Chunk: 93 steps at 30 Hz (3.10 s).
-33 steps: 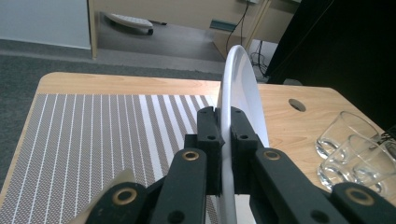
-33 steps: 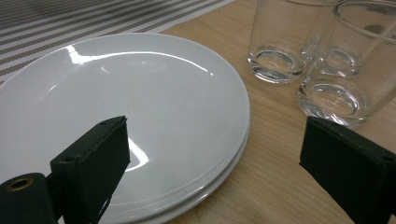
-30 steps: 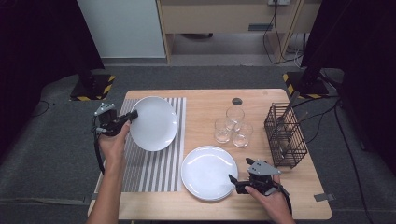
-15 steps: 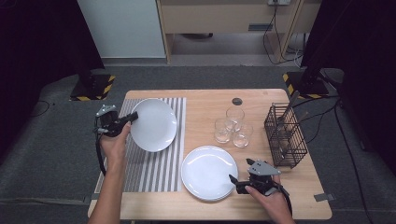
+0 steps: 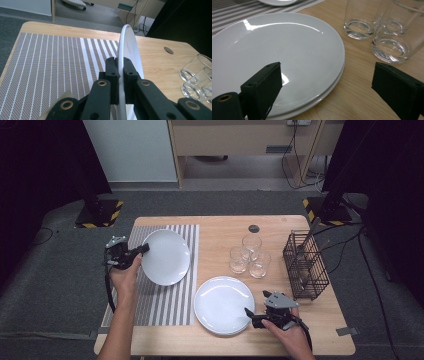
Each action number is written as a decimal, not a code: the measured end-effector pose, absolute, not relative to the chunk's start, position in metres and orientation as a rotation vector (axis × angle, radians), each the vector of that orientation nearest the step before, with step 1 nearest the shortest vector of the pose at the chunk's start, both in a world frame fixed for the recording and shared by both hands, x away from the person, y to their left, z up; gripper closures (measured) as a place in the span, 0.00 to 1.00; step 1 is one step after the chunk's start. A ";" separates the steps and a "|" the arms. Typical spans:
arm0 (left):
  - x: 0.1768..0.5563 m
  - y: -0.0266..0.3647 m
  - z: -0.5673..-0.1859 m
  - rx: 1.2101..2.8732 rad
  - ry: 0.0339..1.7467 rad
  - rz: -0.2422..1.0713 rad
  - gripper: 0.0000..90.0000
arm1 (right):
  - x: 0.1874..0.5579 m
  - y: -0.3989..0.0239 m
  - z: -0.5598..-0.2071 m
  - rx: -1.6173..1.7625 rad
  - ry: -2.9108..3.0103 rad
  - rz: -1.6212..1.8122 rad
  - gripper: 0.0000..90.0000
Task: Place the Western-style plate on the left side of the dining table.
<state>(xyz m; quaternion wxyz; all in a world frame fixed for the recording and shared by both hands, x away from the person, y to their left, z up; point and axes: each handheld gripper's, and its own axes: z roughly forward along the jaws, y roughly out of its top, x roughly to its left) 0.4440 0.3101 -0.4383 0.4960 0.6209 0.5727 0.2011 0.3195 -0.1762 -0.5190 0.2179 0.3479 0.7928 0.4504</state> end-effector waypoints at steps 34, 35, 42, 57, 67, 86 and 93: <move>0.441 0.320 -0.446 1.482 1.411 0.472 0.95 | 0.320 -0.176 -0.519 0.967 2.189 1.248 0.10; 0.441 0.320 -0.446 1.480 1.412 0.469 0.95 | 0.320 -0.176 -0.519 0.966 2.190 1.248 0.10; 0.441 0.323 -0.448 1.484 1.411 0.469 0.95 | 0.320 -0.176 -0.520 0.963 2.196 1.244 0.10; 0.438 0.334 -0.460 1.472 1.433 0.477 0.94 | 0.320 -0.174 -0.521 0.962 2.200 1.238 0.10; 0.436 0.339 -0.466 1.469 1.439 0.481 0.92 | 0.320 -0.173 -0.522 0.961 2.205 1.234 0.10; 0.430 0.349 -0.478 1.459 1.453 0.466 0.91 | 0.320 -0.173 -0.523 0.962 2.215 1.232 0.10; 0.428 0.352 -0.482 1.451 1.456 0.458 0.90 | 0.320 -0.172 -0.523 0.960 2.220 1.228 0.10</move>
